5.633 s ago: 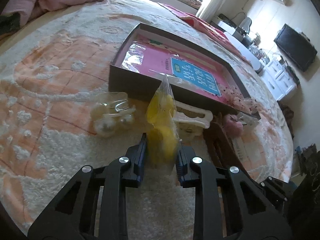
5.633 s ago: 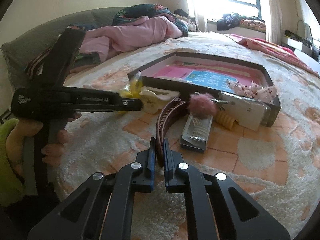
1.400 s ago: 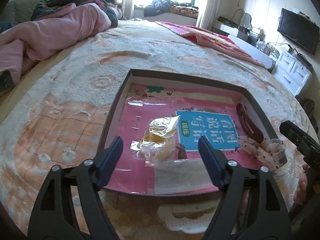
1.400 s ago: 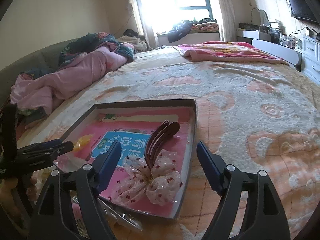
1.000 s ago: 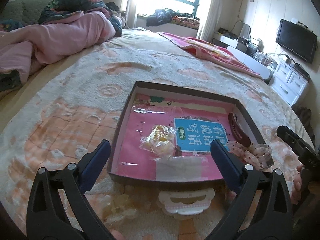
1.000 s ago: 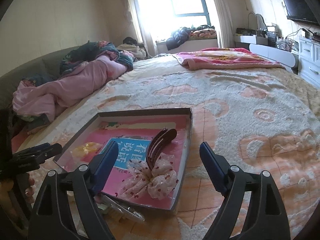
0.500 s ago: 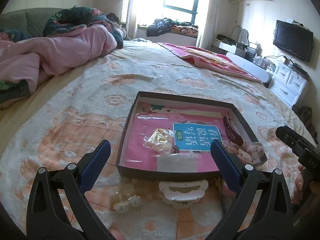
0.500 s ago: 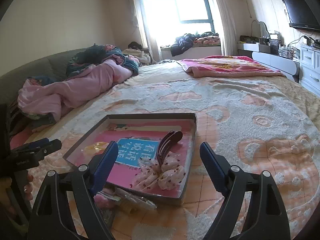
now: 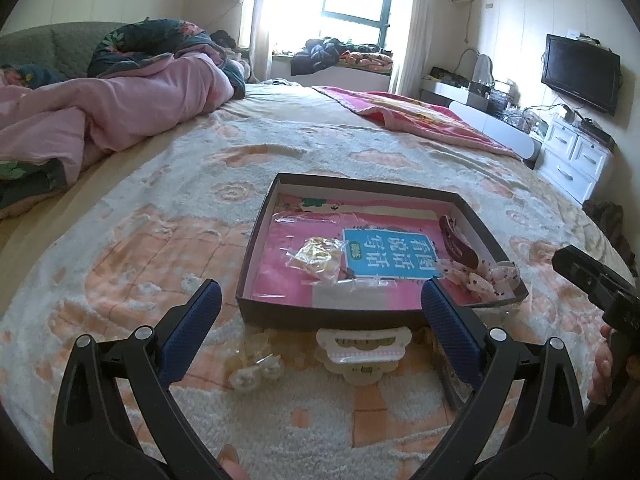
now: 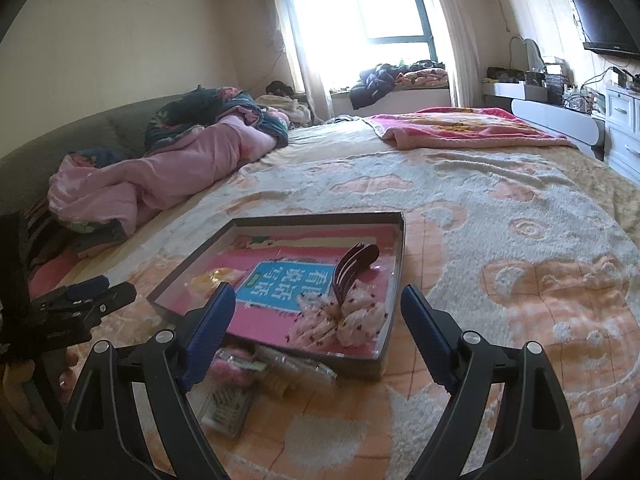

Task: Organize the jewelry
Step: 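Withdraw both tools from the tray toward the remaining accessories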

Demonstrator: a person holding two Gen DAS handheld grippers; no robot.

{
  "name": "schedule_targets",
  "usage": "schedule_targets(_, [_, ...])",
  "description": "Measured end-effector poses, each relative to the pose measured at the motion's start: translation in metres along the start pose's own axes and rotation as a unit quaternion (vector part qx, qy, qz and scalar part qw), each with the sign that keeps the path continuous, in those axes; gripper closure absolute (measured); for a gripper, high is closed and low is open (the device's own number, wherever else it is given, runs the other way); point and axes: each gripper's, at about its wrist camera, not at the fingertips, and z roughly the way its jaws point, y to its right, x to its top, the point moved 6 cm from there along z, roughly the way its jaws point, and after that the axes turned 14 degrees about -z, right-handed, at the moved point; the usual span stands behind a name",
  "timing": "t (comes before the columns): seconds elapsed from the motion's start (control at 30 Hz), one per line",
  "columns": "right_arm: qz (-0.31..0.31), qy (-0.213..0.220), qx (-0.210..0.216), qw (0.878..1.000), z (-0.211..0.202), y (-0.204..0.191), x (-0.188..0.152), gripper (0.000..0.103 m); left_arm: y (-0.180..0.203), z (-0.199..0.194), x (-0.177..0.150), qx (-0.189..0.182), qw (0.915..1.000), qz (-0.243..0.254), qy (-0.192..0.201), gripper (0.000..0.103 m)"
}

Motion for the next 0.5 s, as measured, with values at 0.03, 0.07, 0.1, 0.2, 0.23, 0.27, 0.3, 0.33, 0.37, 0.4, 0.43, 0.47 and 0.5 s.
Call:
schedule_targets(0.03, [-0.001,-0.001,0.001,1.0,-0.001,-0.002,-0.002,0.021,0.0,-0.001,-0.001,0.0,1.0,0.0,0.0,0.012])
schedule_targets(0.07, [-0.001,-0.003,0.003,1.0,-0.002,-0.004,-0.004,0.021,0.0,-0.002,-0.002,0.0,1.0,0.001,0.0,0.012])
schedule_targets(0.1, [-0.001,-0.005,0.004,1.0,-0.003,-0.005,-0.005,0.021,0.0,-0.003,-0.003,0.001,1.0,0.002,0.0,0.012])
schedule_targets(0.2, [-0.006,-0.008,0.006,1.0,-0.006,-0.01,-0.009,0.021,0.0,-0.005,-0.007,0.001,1.0,0.004,0.0,0.012])
schedule_targets(0.23, [-0.008,-0.008,0.006,1.0,-0.007,-0.011,-0.01,0.021,0.0,-0.006,-0.008,0.002,1.0,0.005,0.0,0.012])
schedule_targets(0.27, [-0.01,-0.009,0.007,1.0,-0.008,-0.012,-0.011,0.021,0.0,-0.007,-0.009,0.003,1.0,0.007,0.0,0.012])
schedule_targets(0.3, [-0.011,-0.009,0.006,1.0,-0.008,-0.013,-0.012,0.021,0.0,-0.008,-0.011,0.004,1.0,0.009,-0.001,0.012])
schedule_targets(0.33, [-0.011,-0.01,0.007,1.0,-0.01,-0.015,-0.013,0.021,-0.001,-0.008,-0.012,0.004,0.9999,0.009,-0.001,0.012])
schedule_targets(0.37, [-0.012,-0.01,0.007,1.0,-0.01,-0.016,-0.014,0.021,-0.001,-0.009,-0.013,0.004,0.9999,0.01,-0.002,0.012])
schedule_targets(0.4, [-0.012,-0.011,0.008,1.0,-0.011,-0.016,-0.014,0.021,-0.001,-0.01,-0.014,0.005,0.9999,0.01,-0.002,0.012])
schedule_targets(0.43, [-0.012,-0.012,0.009,1.0,-0.011,-0.016,-0.015,0.021,-0.002,-0.01,-0.015,0.006,0.9999,0.011,-0.003,0.012])
schedule_targets(0.47, [-0.013,-0.013,0.009,1.0,-0.012,-0.017,-0.017,0.021,-0.002,-0.011,-0.016,0.006,0.9999,0.011,-0.004,0.012])
schedule_targets(0.5, [-0.014,-0.015,0.009,1.0,-0.012,-0.018,-0.018,0.021,-0.002,-0.011,-0.016,0.006,0.9999,0.011,-0.004,0.012])
